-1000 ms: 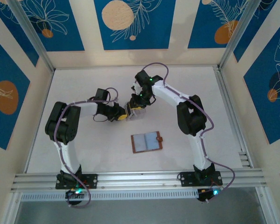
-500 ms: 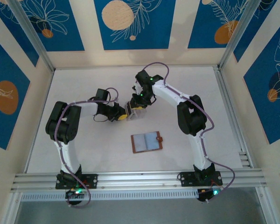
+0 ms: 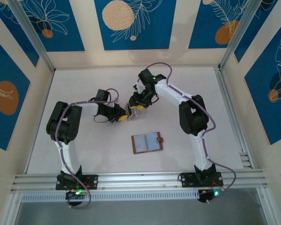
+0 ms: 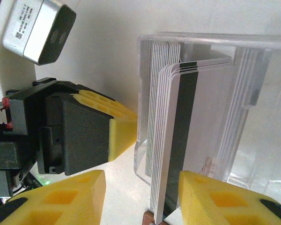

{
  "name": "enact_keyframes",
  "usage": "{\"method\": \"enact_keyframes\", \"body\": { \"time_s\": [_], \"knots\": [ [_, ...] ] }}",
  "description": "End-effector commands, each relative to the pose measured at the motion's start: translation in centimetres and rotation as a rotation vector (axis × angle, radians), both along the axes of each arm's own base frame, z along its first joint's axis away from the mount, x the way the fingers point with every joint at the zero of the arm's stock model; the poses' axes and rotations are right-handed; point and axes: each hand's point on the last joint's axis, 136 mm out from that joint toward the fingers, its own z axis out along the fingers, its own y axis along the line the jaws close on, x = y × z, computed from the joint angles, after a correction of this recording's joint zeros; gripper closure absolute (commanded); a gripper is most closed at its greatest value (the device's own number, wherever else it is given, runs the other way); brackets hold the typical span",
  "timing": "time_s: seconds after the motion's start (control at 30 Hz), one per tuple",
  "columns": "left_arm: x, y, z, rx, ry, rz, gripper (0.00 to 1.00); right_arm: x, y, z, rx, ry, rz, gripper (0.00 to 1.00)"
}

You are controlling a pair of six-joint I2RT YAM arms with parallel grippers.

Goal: Put the credit cards into the card holder

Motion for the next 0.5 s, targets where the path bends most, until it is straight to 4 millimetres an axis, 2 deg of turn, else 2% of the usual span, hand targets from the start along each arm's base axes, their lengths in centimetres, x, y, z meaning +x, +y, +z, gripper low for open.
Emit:
{"method": "enact_keyframes", "body": {
  "time_s": [0.0,0.3,0.47],
  "knots": [
    [0.3,0.2,-1.0,0.024,-0.001,0.001,0.86,-0.2,0.2,0.0,-0.010,0.020,0.001,0.53],
    [0.2,0.2,-1.1,0.020,0.001,0.001,0.86,-0.1,1.3,-1.1,-0.009,0.034,0.022,0.53],
    [0.1,0.2,-1.2,0.021,0.004,0.001,0.86,-0.4,1.7,-0.2,0.021,0.032,0.034,0.54]
  ]
}}
